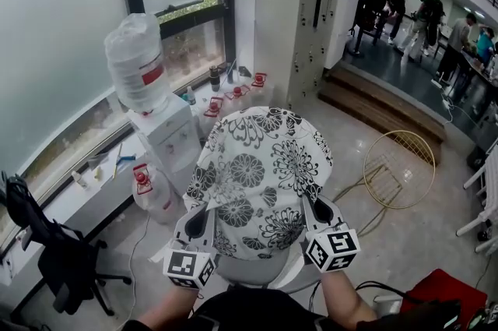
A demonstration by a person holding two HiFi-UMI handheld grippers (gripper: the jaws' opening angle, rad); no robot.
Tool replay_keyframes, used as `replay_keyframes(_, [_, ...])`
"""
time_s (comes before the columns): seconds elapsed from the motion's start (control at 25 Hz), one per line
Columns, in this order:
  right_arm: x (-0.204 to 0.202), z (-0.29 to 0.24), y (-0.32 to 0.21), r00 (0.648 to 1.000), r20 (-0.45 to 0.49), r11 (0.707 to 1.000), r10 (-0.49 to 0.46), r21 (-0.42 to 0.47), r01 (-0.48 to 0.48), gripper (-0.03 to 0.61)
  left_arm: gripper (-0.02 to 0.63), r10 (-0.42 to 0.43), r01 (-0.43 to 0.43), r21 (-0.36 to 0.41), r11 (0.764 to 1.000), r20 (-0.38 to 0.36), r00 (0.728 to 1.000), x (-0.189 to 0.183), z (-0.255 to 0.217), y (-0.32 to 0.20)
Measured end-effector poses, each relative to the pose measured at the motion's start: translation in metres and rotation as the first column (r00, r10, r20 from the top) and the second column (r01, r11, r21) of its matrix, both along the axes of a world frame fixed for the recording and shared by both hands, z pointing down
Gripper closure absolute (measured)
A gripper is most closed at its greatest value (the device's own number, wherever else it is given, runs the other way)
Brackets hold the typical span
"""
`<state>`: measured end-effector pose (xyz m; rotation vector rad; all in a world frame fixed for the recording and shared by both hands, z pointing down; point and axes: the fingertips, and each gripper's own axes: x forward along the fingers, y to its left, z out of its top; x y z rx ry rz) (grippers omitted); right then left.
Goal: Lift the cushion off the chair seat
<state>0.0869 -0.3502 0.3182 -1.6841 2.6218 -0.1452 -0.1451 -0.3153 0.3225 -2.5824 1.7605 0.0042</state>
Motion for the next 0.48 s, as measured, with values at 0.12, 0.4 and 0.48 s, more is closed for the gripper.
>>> replay_keyframes(0.12, [-0.002,-0.003,-0.001,1.0,0.0,1.0,0.001,0.001,-0.001,0.543,0.604,-0.002,0.002,-0.002,1.0,-0.006,1.0,-0.001,-0.003,0.0])
replay_keyframes(0.4, [-0.006,0.008,0.008,1.0,0.0,1.0,-0.004,0.0,0.004,0.543,0.604,-0.011,0.011,-0.008,1.0,-0.004,1.0,-0.006,0.009,0.009])
replay_keyframes(0.48, [-0.011,0.0,0.005,1.0,-0.002,1.0,-0.005,-0.003,0.005,0.543,0.604,-0.013,0.013,-0.013,1.0,-0.007,1.0,-0.011,0.002,0.006])
